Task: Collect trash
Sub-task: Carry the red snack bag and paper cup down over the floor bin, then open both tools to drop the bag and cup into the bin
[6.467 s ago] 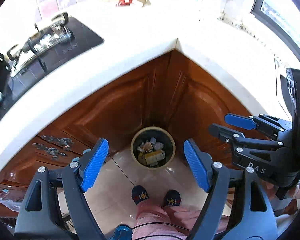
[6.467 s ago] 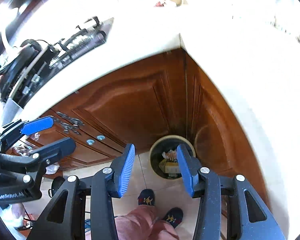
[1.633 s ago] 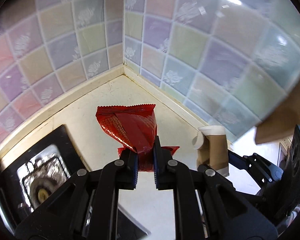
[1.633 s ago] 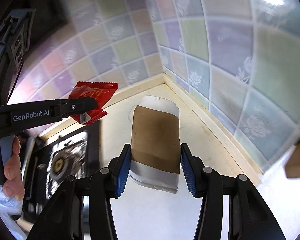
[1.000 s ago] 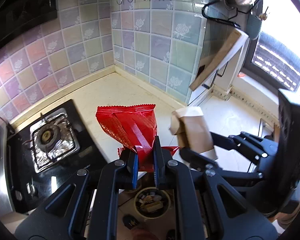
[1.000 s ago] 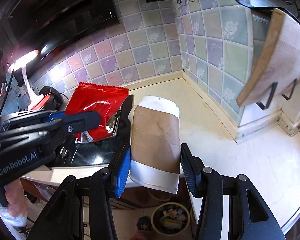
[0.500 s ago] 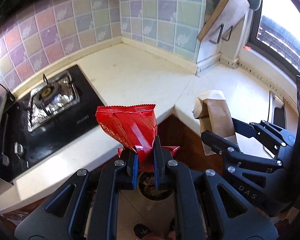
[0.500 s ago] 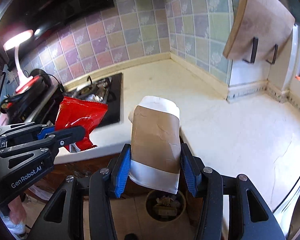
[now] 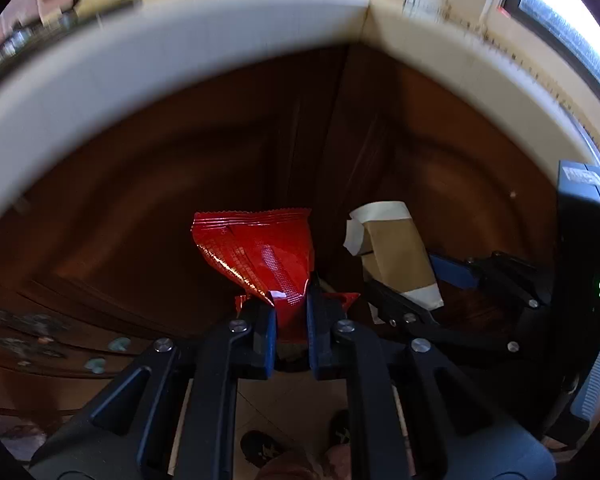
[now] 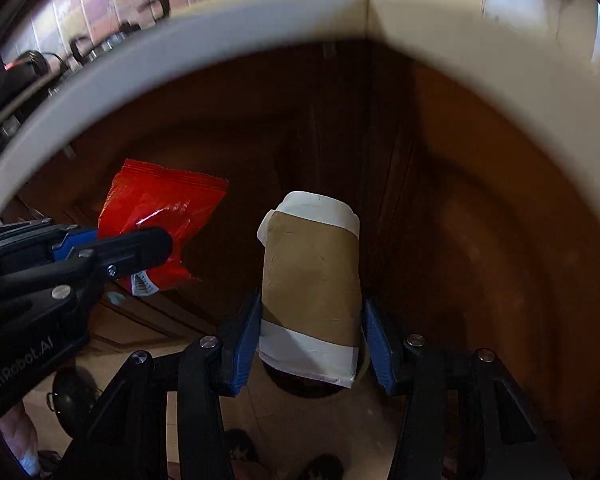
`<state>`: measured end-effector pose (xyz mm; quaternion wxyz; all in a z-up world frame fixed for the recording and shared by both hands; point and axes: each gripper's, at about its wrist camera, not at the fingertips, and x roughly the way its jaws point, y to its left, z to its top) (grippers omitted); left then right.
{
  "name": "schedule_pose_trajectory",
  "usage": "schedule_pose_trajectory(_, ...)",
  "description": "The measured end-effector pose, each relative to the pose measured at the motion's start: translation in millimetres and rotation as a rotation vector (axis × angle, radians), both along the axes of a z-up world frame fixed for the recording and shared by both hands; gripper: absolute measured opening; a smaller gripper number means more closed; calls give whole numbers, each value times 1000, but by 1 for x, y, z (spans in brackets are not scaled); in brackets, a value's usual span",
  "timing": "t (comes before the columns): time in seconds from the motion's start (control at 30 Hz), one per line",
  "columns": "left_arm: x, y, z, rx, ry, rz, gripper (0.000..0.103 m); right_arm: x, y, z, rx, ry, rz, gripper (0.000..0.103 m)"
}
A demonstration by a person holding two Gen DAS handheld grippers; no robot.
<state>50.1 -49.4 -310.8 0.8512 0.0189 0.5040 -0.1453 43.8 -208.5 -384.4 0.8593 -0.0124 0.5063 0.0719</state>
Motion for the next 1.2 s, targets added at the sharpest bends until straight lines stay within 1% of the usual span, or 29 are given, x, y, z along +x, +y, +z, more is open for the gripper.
schedule_pose_trajectory(0.1, 1, -1, -57, 19, 25, -20, 9, 1, -4, -64, 7, 44, -23, 48)
schedule_pose_trajectory(0.17, 4, 0, -94, 22, 48, -25, 9, 2, -7, -101, 5, 66, -46, 48)
schedule_pose_trajectory(0.23, 9, 2, -123, 19, 67, -29, 10, 4, -10, -134, 10, 84, -61, 49)
schedule_pose_trajectory(0.27, 12, 3, -139, 21, 77, -29, 10, 5, -13, -155, 8, 95, -71, 49)
schedule_pose_trajectory(0.37, 21, 6, -181, 4, 106, -28, 10, 9, -17, -199, 9, 123, -82, 49)
schedule_pose_trajectory(0.43, 26, 8, -205, 9, 117, -27, 10, 13, -19, -227, 12, 149, -87, 49)
schedule_pose_trajectory(0.57, 36, 10, -248, 14, 133, -35, 11, 19, -22, -269, 19, 162, -84, 50)
schedule_pose_trajectory(0.67, 44, 7, -275, 19, 153, -48, 19, 24, -20, -293, 13, 181, -78, 51)
schedule_pose_trajectory(0.7, 46, 6, -281, 22, 161, -50, 33, 25, -19, -302, 11, 194, -75, 52)
schedule_pose_trajectory(0.73, 48, 6, -288, 28, 167, -46, 52, 23, -20, -308, 8, 205, -75, 53)
schedule_pose_trajectory(0.77, 51, 6, -293, 32, 170, -39, 58, 24, -20, -313, 1, 217, -77, 60)
schedule_pose_trajectory(0.8, 53, 4, -296, 30, 171, -36, 62, 26, -19, -318, -5, 224, -79, 63)
schedule_pose_trajectory(0.87, 54, 3, -303, 35, 170, -32, 64, 25, -20, -323, -5, 215, -79, 63)
schedule_pose_trajectory(0.93, 53, 2, -307, 45, 164, -27, 71, 23, -17, -325, -7, 212, -72, 63)
schedule_pose_trajectory(1.0, 57, 3, -307, 45, 154, -24, 71, 19, -19, -323, -13, 211, -68, 63)
schedule_pose_trajectory(1.07, 54, 0, -305, 46, 141, -22, 72, 25, -16, -318, -14, 211, -68, 63)
schedule_pose_trajectory(1.2, 52, -1, -298, 48, 118, -16, 78, 27, -26, -309, -10, 208, -83, 63)
